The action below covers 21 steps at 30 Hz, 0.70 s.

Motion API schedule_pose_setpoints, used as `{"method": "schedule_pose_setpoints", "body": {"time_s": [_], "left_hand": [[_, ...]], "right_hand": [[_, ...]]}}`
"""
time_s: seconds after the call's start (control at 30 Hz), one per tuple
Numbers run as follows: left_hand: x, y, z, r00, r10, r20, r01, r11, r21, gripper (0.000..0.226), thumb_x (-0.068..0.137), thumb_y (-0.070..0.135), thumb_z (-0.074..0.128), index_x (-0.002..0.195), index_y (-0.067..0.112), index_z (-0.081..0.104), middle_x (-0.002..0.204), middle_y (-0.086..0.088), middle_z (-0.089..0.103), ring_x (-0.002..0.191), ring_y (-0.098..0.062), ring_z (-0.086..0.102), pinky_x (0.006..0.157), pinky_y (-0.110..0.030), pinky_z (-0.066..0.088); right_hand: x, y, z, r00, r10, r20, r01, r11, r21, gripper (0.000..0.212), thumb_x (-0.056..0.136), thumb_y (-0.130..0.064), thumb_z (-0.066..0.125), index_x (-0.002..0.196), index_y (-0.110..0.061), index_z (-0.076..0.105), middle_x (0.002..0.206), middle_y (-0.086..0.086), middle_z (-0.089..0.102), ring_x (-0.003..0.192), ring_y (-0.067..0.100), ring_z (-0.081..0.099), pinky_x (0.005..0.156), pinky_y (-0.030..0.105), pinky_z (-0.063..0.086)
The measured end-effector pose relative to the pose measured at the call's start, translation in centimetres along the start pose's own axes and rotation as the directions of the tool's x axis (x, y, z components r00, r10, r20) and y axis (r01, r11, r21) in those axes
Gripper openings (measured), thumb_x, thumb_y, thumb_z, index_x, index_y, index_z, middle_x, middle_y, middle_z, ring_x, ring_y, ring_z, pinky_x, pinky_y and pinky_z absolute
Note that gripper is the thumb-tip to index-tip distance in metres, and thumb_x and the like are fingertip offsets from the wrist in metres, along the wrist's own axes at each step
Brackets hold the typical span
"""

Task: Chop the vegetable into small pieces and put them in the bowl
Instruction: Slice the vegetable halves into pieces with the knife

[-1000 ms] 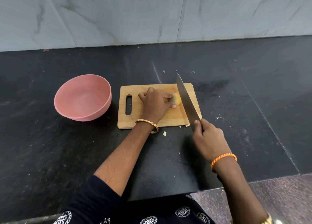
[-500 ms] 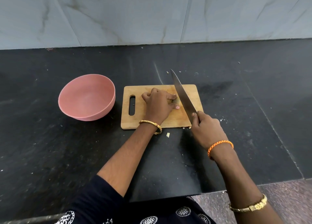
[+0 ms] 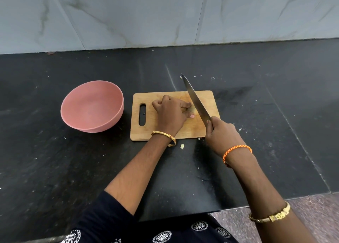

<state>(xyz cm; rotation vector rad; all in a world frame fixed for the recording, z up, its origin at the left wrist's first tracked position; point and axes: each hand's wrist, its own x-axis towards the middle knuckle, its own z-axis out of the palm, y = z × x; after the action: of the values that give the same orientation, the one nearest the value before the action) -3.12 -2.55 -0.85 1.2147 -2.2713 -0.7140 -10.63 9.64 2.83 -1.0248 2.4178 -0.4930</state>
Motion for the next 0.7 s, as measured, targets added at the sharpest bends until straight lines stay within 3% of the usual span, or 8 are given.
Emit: {"method": "schedule_pose_setpoints", "body": {"time_s": [0.2, 0.57, 0.7], "left_hand": [[0.0, -0.1, 0.1, 1.0, -0.009, 0.004, 0.009, 1.0, 0.02, 0.035, 0.07, 0.041, 0.074, 0.103, 0.03, 0.07, 0.1, 0.01, 0.069, 0.105, -0.013, 0.041, 0.078, -0.03, 0.013], [0.0, -0.2, 0.1, 1.0, 0.009, -0.001, -0.009, 0.999, 0.05, 0.034, 0.075, 0.038, 0.072, 0.107, 0.029, 0.069, 0.105, 0.008, 0.068, 0.107, -0.015, 0.042, 0.082, -0.033, 0.017], [-0.1, -0.2, 0.0, 1.0, 0.013, 0.013, -0.013, 0.998, 0.064, 0.038, 0.072, 0.041, 0.073, 0.107, 0.029, 0.069, 0.106, 0.008, 0.068, 0.107, -0.016, 0.043, 0.082, -0.035, 0.019]], "right_hand": [[-1.5, 1.0, 0.7, 0.996, 0.064, 0.061, -0.062, 0.998, -0.023, 0.027, 0.099, -0.033, 0.033, 0.09, -0.014, 0.051, 0.087, 0.016, 0.059, 0.079, 0.033, 0.061, 0.079, 0.046, 0.054], [-7.2, 3.0, -1.0, 0.98, 0.121, 0.156, -0.117, 0.993, -0.029, 0.028, 0.1, -0.034, 0.032, 0.089, -0.018, 0.052, 0.079, 0.008, 0.06, 0.073, 0.024, 0.061, 0.071, 0.037, 0.053], [-9.2, 2.9, -3.4, 0.972, 0.133, 0.194, -0.126, 0.991, -0.05, 0.029, 0.101, -0.034, 0.031, 0.086, -0.021, 0.053, 0.073, 0.003, 0.058, 0.06, 0.014, 0.054, 0.055, 0.025, 0.042]]}}
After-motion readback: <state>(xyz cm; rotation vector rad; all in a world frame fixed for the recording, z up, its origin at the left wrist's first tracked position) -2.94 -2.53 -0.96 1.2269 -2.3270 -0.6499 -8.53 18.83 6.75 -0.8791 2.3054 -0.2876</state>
